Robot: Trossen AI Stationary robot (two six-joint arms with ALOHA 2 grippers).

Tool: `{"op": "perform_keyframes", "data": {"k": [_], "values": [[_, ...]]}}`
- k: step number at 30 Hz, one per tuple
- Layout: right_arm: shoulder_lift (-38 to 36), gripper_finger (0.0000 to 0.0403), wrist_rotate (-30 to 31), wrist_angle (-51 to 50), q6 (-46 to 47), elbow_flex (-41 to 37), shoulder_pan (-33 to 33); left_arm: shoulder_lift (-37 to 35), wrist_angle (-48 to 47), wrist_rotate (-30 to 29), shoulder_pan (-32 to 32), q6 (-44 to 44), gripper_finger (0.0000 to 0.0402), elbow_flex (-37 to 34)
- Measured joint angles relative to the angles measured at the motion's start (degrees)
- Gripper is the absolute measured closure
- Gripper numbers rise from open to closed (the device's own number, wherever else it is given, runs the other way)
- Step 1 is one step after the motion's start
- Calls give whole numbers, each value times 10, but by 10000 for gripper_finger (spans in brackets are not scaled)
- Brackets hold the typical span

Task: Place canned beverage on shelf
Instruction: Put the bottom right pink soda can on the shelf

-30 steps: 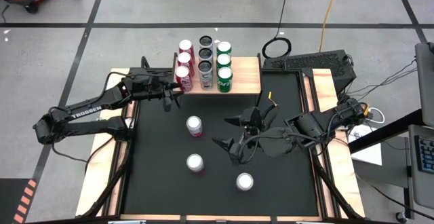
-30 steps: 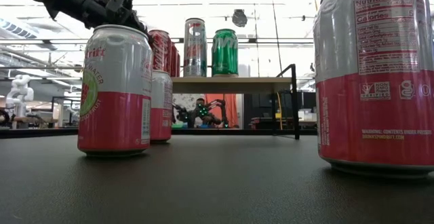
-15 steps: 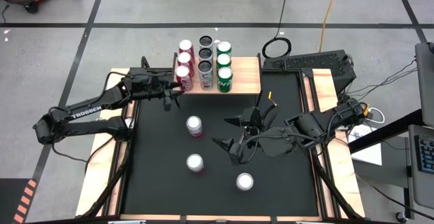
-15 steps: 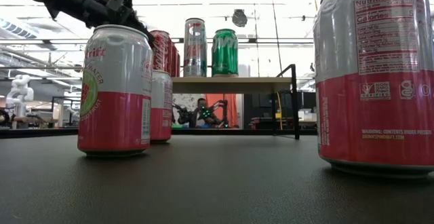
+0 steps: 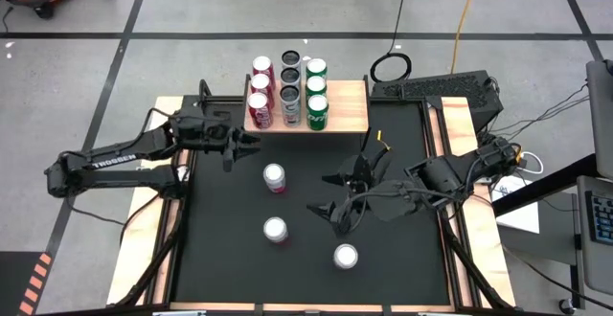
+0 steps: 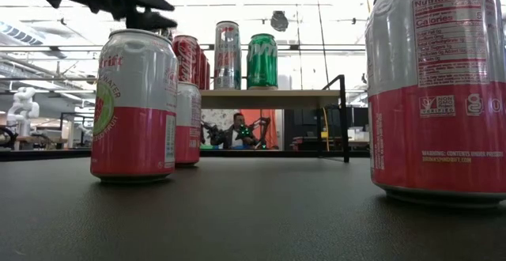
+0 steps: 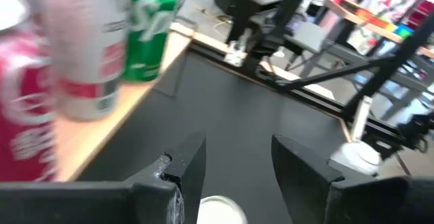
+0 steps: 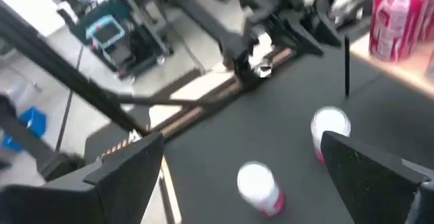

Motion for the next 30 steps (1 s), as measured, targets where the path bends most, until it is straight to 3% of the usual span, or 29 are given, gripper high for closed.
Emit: {"op": "perform_keyframes", "data": {"k": [17,23,30], "values": [[-12,23,-130,-163,12,0,29,17,-45,-250,-250,-44,234,81],[-11,23,-128,-213,11,0,68,75,-43,-301,-332,-46,234,116],[-11,23,-143,-251,-42,0,119,172,-44,-340,-390,-112,234,167]]}}
